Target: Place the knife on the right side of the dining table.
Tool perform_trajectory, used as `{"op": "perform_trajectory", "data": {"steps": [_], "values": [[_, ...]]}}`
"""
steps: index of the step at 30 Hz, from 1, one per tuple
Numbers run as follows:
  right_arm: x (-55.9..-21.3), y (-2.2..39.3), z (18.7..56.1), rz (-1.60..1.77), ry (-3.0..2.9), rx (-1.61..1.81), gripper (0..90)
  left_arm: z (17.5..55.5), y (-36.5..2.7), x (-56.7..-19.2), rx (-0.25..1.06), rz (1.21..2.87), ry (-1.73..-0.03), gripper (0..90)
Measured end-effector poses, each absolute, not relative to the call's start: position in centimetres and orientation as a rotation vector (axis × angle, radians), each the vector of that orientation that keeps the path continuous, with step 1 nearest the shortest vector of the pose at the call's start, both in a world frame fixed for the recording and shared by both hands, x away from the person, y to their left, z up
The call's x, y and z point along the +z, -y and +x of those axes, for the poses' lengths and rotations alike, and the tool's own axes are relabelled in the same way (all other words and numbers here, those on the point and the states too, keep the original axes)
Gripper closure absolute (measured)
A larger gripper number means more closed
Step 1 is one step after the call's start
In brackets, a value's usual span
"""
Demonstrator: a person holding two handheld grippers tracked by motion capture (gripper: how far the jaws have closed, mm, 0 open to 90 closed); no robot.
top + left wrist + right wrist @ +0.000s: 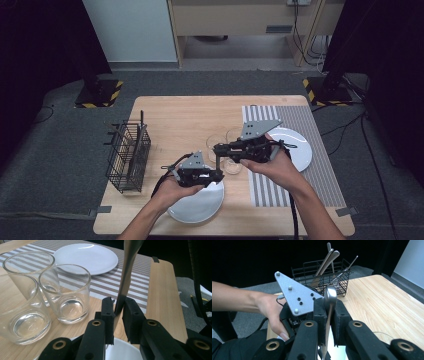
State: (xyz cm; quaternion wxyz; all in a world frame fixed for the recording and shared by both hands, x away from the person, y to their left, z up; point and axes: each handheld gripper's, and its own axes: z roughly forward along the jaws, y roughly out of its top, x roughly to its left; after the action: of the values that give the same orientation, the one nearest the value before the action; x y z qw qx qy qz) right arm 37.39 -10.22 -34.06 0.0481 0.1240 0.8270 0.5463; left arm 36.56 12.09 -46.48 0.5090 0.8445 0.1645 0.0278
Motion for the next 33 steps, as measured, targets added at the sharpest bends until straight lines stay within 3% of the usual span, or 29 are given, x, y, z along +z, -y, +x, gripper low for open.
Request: {"op": "perform_trajectory", "data": {"steps": [33], "values": [[-34.53, 10.83, 37.53, 0.401, -2.527, 1.674, 76.7, 35.89, -12.06, -46.33, 0.111, 2.082, -0.383, 88.8]]}}
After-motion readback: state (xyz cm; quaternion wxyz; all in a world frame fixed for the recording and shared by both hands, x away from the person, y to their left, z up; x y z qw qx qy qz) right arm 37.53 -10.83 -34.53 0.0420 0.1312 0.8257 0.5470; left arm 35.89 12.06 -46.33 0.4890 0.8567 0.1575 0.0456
